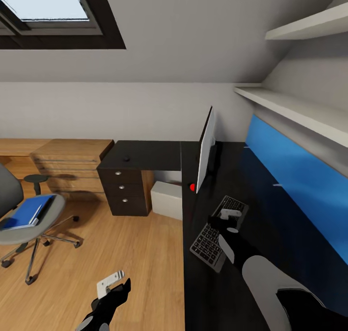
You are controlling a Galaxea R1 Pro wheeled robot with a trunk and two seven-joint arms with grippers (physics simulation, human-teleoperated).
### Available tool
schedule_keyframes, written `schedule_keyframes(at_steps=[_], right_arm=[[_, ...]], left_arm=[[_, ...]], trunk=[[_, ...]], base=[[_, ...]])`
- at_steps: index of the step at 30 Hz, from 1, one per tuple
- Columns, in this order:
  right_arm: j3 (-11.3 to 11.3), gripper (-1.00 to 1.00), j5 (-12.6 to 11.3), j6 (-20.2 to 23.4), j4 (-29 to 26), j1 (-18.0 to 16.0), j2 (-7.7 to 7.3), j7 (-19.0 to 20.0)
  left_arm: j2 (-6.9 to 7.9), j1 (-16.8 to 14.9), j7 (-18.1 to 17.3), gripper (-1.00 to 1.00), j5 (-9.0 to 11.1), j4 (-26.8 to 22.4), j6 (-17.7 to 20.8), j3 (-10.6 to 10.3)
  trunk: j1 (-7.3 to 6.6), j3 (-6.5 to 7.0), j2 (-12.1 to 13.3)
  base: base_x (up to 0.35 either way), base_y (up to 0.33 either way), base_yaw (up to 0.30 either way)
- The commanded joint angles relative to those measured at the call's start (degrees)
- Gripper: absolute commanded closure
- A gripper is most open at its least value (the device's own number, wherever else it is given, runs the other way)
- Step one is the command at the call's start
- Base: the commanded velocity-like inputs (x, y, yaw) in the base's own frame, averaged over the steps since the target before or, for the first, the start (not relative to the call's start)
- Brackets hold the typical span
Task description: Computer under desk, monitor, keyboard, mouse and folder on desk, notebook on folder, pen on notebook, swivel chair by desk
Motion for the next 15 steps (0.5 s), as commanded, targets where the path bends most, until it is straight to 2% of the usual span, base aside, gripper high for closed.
schedule_keyframes(at_steps=[1,15], right_arm=[[-0.1,-1.0,-0.3,-0.1,0.0,0.0,0.02,-0.1],[-0.1,-1.0,-0.3,0.0,-0.3,0.0,0.02,-0.1]], left_arm=[[-0.03,0.0,0.3,-1.0,0.5,-0.1,0.3,0.0],[-0.03,0.0,0.3,-1.0,0.5,-0.1,0.2,0.0]], trunk=[[0.26,-0.3,-0.5],[3.33,-2.81,-6.1]], base=[[0.0,0.0,0.0],[0.0,0.0,0.0]])
